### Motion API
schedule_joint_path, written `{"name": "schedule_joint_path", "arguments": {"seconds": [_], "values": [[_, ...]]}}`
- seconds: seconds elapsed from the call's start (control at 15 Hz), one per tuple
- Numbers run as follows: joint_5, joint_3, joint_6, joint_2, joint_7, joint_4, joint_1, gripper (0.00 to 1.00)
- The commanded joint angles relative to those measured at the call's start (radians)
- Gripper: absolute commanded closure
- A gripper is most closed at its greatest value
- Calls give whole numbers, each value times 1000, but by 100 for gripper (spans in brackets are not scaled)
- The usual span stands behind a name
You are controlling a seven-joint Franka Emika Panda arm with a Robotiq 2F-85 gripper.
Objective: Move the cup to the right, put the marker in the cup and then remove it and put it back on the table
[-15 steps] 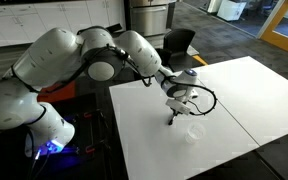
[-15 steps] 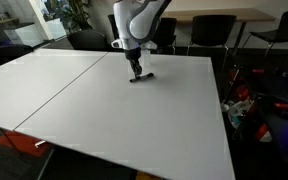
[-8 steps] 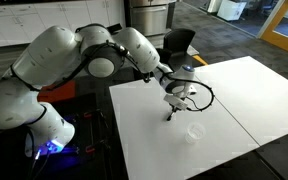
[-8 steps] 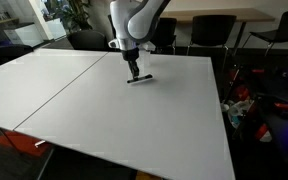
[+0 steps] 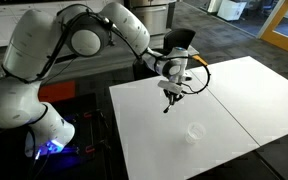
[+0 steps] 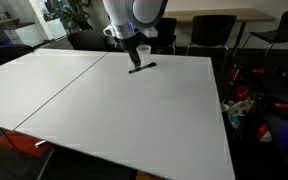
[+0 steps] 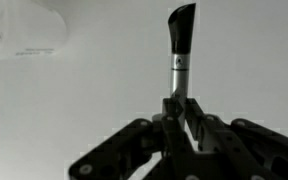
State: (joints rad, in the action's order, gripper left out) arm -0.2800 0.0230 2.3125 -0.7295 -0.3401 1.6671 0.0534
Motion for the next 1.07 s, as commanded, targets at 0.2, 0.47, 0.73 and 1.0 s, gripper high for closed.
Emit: {"name": "schedule_joint_path", "arguments": {"seconds": [0.2, 0.47, 0.73, 1.0], "values": [[-177, 26, -425, 140, -4, 21, 54, 96], [-299, 7, -649, 147, -91, -22, 60, 96], [-428, -21, -773, 129, -195, -50, 59, 96], [-480, -50, -788, 121, -223, -60, 47, 96]]}}
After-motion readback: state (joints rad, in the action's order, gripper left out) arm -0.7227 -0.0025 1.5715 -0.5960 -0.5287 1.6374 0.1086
